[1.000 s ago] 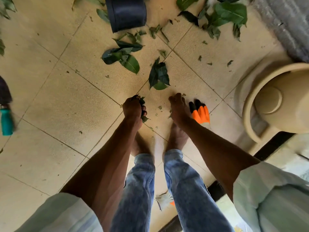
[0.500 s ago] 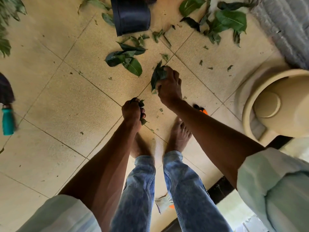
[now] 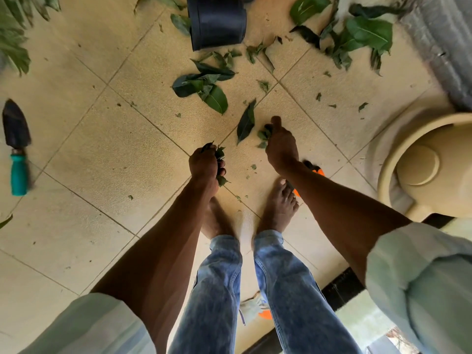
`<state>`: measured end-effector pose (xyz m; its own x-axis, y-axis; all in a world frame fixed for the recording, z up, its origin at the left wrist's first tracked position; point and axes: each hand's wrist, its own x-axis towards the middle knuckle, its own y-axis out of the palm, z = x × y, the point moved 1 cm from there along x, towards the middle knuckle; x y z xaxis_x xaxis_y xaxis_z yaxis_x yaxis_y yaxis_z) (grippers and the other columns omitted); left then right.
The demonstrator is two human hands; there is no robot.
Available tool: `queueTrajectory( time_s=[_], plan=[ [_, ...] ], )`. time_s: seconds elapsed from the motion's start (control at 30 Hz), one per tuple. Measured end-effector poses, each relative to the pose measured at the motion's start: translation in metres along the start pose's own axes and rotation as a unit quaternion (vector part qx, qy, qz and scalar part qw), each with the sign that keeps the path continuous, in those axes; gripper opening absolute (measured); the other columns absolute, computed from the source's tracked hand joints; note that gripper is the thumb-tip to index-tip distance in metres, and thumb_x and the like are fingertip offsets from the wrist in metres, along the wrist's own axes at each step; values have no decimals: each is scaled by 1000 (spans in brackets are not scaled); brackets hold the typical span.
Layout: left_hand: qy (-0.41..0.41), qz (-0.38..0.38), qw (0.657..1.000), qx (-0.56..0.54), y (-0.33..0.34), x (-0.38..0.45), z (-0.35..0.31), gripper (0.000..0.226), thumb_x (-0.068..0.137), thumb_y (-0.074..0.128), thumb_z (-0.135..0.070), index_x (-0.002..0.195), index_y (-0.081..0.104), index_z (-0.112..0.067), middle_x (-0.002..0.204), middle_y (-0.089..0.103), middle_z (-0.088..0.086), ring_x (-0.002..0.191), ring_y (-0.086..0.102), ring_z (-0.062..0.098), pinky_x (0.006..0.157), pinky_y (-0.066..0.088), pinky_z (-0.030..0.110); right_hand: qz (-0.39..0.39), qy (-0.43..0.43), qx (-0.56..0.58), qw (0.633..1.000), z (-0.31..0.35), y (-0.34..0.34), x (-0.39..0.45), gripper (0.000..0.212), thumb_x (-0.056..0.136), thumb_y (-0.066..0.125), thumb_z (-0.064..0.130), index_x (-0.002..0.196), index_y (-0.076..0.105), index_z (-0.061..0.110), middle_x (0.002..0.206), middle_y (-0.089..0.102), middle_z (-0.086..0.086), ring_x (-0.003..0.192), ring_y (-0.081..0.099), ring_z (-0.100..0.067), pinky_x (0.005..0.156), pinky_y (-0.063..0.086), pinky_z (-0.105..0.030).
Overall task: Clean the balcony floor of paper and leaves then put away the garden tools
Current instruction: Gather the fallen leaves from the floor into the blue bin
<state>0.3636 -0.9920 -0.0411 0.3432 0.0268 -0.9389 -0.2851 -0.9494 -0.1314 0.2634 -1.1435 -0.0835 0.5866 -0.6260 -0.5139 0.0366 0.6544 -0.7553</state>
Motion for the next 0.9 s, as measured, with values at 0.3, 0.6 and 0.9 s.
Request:
queueTrajectory(
  time_s=[0.3,0.6,0.9],
  plan=[
    [-7,-9,1000,-19,0,0,5,13,99,46,-11,91,57,-10,64,50,2,49,41,10,37,32,21,67,-116,-26,991,41,-5,25,26,89,60,7,114,63,4,112,43,-2,101,43,-13,90,47,-31],
    [-6,-19,999,-42,-12,14,-5,18,99,47,-12,83,56,-12,61,49,1,49,41,10,40,32,21,96,-208,-192,954,33,18,9,32,89,56,4,121,61,3,137,44,-17,127,39,-34,97,48,-44],
    [-7,-103,991,-85,-35,19,-10,12,99,45,-13,97,56,-9,60,46,2,46,35,10,37,28,21,40,-67,39,996,99,15,22,30,85,65,-2,114,57,-5,120,50,-21,92,56,-20,77,48,-20]
  ],
)
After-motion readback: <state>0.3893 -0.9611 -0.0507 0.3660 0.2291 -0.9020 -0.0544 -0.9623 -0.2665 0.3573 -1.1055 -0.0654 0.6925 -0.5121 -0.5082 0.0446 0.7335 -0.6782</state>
